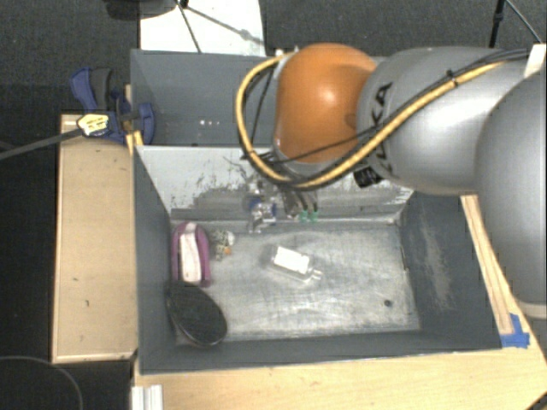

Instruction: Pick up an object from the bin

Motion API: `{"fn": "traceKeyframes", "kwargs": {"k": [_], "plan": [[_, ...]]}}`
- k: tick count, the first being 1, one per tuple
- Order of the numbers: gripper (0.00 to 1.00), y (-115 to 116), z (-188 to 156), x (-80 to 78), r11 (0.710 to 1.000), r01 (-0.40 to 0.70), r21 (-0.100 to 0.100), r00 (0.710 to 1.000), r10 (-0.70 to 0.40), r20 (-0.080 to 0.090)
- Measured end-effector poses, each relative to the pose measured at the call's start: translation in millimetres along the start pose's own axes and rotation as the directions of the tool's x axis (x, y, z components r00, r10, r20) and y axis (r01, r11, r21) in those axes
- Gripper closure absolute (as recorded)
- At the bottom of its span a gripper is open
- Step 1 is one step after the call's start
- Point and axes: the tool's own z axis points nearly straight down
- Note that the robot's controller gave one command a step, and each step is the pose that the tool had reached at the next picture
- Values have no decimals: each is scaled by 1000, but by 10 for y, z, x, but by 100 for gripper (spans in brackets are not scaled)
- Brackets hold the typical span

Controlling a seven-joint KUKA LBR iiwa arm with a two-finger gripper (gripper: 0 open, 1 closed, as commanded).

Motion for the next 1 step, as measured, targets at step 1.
{"fn": "traceKeyframes", "kwargs": {"k": [1], "plan": [[100,16,-494,-49,1000,-3,0,1000,3,-2]]}}
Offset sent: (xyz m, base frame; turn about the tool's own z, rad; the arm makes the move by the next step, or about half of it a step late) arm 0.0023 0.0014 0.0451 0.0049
